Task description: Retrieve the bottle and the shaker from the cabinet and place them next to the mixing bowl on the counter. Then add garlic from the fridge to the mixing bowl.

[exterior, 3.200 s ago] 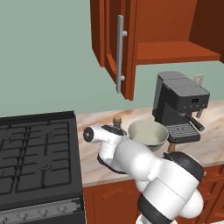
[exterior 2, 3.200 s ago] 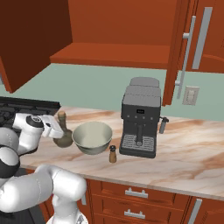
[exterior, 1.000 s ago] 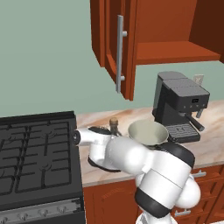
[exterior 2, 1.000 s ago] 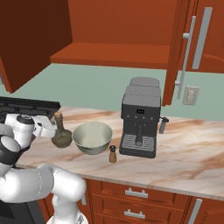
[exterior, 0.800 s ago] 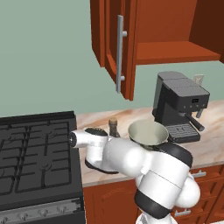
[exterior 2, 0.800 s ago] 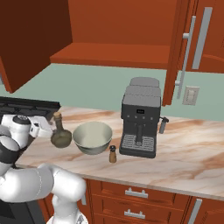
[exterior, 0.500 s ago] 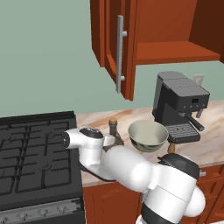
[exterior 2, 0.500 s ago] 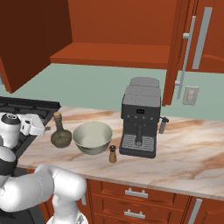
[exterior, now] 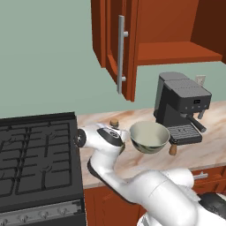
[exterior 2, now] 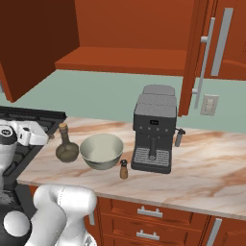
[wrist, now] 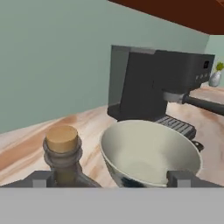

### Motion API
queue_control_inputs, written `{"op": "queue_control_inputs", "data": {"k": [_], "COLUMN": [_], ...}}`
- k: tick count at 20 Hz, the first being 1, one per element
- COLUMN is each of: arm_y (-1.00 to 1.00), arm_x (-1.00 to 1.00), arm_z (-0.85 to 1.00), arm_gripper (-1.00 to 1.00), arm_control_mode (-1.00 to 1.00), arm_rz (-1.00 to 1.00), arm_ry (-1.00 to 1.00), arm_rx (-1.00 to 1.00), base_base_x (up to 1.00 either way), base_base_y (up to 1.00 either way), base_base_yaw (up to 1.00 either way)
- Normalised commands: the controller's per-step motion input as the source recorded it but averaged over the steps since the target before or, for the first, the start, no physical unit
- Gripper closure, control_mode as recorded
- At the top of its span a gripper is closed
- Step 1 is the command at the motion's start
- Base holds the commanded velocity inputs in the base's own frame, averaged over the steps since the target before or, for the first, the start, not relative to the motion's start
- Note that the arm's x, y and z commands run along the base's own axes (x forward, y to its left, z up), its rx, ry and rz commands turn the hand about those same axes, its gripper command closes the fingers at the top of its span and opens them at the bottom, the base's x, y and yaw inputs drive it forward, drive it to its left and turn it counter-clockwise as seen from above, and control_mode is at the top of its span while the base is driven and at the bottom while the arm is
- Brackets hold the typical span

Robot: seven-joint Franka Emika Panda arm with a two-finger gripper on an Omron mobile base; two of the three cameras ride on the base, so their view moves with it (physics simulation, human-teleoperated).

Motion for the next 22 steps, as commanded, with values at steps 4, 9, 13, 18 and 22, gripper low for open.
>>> {"op": "queue_control_inputs", "data": {"k": [4, 9, 13, 18, 22], "arm_y": [-0.52, -0.52, -0.71, -0.96, -0.99], "arm_x": [-0.31, -0.35, -0.39, -0.05, 0.00], "arm_z": [0.66, 0.30, 0.34, 0.67, 0.76], "arm_gripper": [-1.00, -1.00, -1.00, -1.00, -1.00], "arm_control_mode": [-1.00, -1.00, -1.00, -1.00, -1.00], "arm_rz": [0.13, 0.14, 0.11, 0.11, 0.08], "arm_ry": [0.11, 0.06, 0.07, 0.13, 0.12], "arm_rx": [0.00, -0.01, -0.04, -0.08, -0.04], "base_base_x": [0.00, 0.00, 0.00, 0.00, 0.00], "base_base_y": [0.00, 0.00, 0.00, 0.00, 0.00], "base_base_yaw": [0.00, 0.00, 0.00, 0.00, 0.00]}}
